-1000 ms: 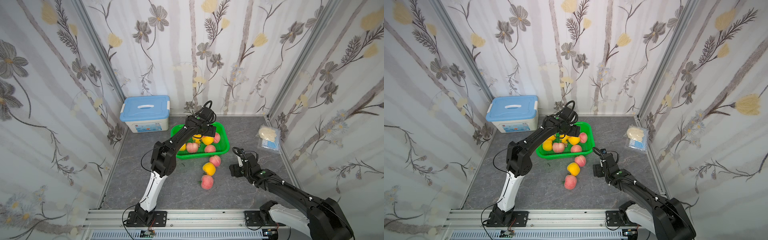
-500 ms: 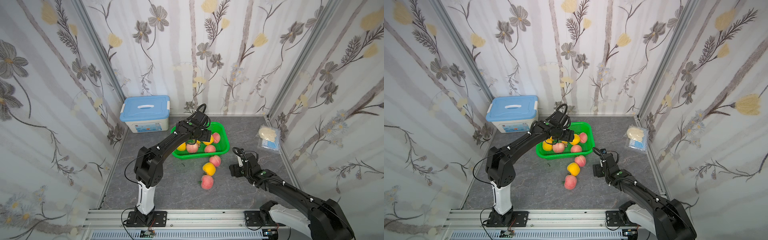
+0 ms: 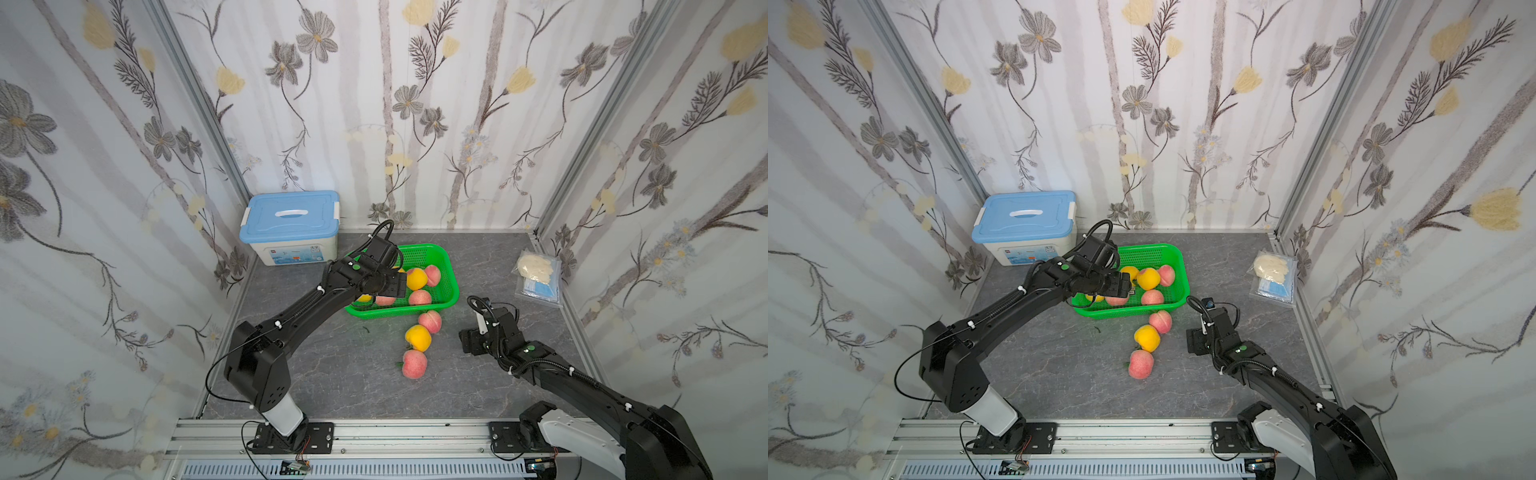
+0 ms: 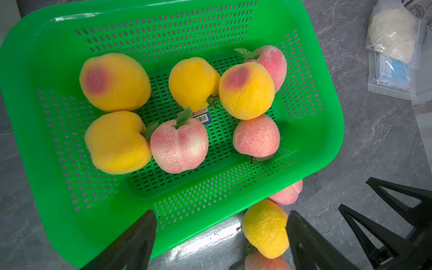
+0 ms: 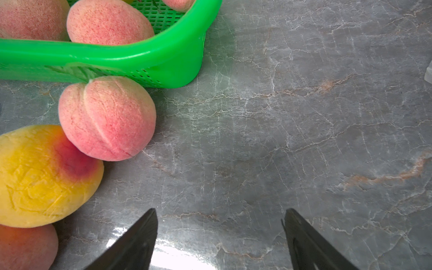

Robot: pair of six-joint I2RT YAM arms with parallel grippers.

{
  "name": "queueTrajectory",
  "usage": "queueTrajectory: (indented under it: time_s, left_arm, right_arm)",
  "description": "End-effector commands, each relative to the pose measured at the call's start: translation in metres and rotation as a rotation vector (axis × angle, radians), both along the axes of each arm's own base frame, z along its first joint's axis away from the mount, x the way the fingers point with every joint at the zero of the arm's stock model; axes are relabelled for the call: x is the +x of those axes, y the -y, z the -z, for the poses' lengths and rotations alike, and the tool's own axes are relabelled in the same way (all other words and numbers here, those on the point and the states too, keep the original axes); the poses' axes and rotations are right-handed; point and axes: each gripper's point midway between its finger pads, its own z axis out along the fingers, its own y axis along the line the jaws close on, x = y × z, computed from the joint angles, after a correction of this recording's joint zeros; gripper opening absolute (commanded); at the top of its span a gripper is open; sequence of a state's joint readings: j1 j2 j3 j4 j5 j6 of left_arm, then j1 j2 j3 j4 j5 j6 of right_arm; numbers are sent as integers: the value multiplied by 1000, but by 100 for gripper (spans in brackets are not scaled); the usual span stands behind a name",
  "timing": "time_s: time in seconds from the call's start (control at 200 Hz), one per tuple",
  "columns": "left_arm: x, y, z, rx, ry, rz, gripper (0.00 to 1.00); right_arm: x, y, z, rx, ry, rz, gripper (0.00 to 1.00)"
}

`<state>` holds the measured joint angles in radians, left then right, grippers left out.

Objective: Put the peaches into the basket
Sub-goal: Place the peach in the basket.

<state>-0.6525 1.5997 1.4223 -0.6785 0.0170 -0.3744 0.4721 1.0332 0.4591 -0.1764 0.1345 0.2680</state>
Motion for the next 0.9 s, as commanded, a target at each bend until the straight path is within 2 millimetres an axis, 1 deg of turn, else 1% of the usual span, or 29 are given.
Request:
queueTrajectory:
  time_s: [0.0,0.21,0.43,0.51,0.575,0.594,0.664,0.894]
  left_arm:
    - [-6,-13,-6,-5,18,-48,90]
    - [-29,-38,-8,17,24,-78,90]
    - [-48,-61,-1,14,34,-140,90]
    - [-54,-71,5,20,39,-161,90]
    - [-57,-76,17,36,18,-175,90]
    - [-59,-79,13,22,30,-180,90]
    - [-64,-84,22,23,15,-195,90]
    - [-71,-99,39,10,21,-254,91]
  right_arm:
    - [4,-2,-4,6,17,1,86]
    - [6,-5,-2,4,4,-6,86]
    - [5,-9,-4,12,8,-26,86]
    - [4,-12,-5,21,7,-39,86]
    - [4,-15,-3,20,-3,-52,86]
    - [4,-16,-2,19,-6,-56,86]
    - [4,-18,0,13,-17,-63,86]
    - [5,-19,4,-9,-30,-66,86]
